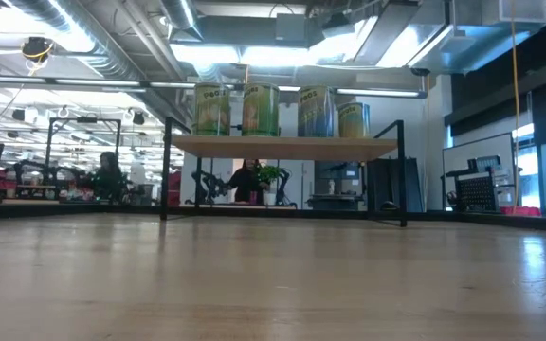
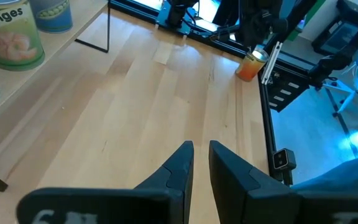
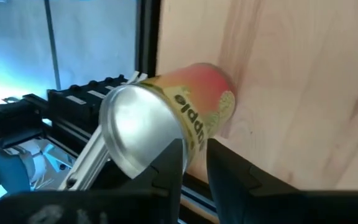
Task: Pick and place cans onto a shelf
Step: Put the canned pineapples on the shelf
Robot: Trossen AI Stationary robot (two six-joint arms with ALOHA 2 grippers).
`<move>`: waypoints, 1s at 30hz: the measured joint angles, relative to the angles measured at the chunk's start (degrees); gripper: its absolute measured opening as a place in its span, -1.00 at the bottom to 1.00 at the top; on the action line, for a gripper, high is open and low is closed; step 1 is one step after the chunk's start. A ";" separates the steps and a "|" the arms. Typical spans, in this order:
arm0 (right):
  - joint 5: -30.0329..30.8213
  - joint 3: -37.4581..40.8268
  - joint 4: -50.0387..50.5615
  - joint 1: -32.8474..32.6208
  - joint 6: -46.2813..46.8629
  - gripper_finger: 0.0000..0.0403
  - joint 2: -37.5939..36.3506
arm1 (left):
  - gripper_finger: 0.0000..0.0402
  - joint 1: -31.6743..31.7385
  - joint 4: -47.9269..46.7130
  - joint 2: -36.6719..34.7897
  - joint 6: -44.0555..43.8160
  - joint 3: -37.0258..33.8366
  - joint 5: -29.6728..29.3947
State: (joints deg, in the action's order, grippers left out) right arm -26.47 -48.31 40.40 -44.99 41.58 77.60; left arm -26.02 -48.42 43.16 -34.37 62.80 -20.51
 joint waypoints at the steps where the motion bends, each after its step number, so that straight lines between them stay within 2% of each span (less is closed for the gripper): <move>1: -0.02 0.00 -0.05 0.00 0.02 -0.63 0.46 | -0.78 0.00 -0.01 0.00 0.00 -0.01 0.01; 11: -0.93 -0.28 -0.52 0.02 1.23 -0.64 3.52 | -0.78 0.00 0.02 0.00 0.02 -0.02 0.13; 18: 0.36 -0.28 -0.52 -0.04 1.70 -0.94 3.50 | -0.78 0.00 0.00 0.00 0.02 -0.02 0.24; 24: 1.04 -0.36 -0.22 -0.02 1.86 -0.98 3.52 | -0.78 0.00 0.02 0.00 0.02 -0.02 0.24; 30: 7.00 -3.53 2.94 0.00 0.06 -0.99 3.82 | -0.78 0.00 0.01 -0.01 0.02 -0.01 0.24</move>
State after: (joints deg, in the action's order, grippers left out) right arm -19.47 -51.84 43.34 -44.99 41.64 81.43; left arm -26.02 -48.41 43.15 -34.35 62.79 -20.27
